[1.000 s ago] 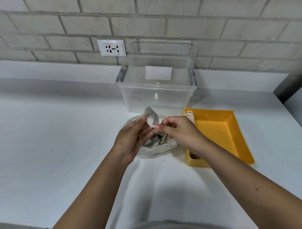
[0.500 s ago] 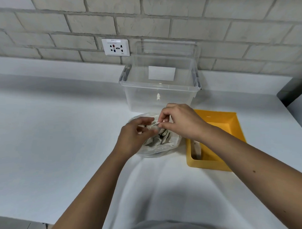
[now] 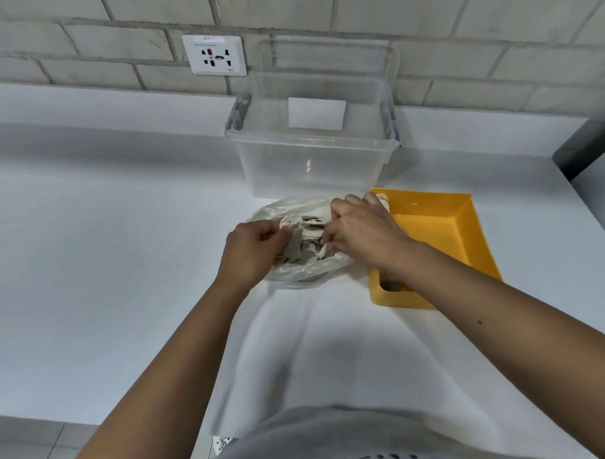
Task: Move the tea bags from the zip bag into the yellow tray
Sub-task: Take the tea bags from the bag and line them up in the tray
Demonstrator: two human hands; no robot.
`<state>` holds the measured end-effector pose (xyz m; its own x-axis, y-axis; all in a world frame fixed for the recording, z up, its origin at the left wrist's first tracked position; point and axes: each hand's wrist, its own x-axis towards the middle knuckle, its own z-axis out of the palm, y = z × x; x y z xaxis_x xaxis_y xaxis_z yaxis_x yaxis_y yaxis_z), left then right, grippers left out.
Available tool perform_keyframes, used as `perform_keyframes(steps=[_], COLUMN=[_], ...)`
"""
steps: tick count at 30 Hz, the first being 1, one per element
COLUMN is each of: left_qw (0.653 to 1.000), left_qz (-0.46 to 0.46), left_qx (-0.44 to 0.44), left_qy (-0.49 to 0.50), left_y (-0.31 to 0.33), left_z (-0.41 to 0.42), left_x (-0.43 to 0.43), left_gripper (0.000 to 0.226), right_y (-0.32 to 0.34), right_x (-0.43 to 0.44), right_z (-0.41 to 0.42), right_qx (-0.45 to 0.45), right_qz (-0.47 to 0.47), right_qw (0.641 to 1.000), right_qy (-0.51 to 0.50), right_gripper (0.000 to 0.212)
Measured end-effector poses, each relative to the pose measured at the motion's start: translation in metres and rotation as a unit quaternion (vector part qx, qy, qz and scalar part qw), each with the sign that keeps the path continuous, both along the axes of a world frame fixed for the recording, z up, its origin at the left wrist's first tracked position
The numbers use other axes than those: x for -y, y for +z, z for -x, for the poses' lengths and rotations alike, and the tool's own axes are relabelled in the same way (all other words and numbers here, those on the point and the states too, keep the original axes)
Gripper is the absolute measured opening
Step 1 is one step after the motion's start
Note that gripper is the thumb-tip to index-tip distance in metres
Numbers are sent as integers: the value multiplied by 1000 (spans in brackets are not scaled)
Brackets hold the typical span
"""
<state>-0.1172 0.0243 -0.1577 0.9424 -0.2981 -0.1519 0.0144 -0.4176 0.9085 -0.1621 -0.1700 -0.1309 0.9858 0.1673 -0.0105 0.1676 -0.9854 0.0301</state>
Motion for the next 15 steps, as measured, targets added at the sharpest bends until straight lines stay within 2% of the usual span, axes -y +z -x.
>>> perform_keyframes(steps=[2, 4, 6, 8, 10, 15], left_qw=[999, 996, 992, 990, 989, 982], left_qz=[20, 39, 51, 60, 73, 112], left_qx=[-38, -81, -110, -122, -126, -149], left_qy=[12, 22, 24, 26, 22, -11], left_y=[0, 1, 3, 5, 7, 9], left_z=[0, 0, 0, 1, 3, 5], left_x=[-1, -1, -1, 1, 3, 8], left_gripper=[29, 28, 28, 27, 25, 23], right_y=[-1, 2, 6, 11, 15, 25], right_x=[7, 15, 20, 22, 22, 10], right_z=[1, 2, 4, 7, 10, 13], right_qx=[13, 26, 5, -23, -49, -120], right_qz=[-143, -323, -437, -496, -525, -548], right_qw=[988, 939, 885, 850, 832, 820], right_qy=[-50, -114, -159, -175, -171, -115], right_gripper=[14, 11, 15, 17, 17, 12])
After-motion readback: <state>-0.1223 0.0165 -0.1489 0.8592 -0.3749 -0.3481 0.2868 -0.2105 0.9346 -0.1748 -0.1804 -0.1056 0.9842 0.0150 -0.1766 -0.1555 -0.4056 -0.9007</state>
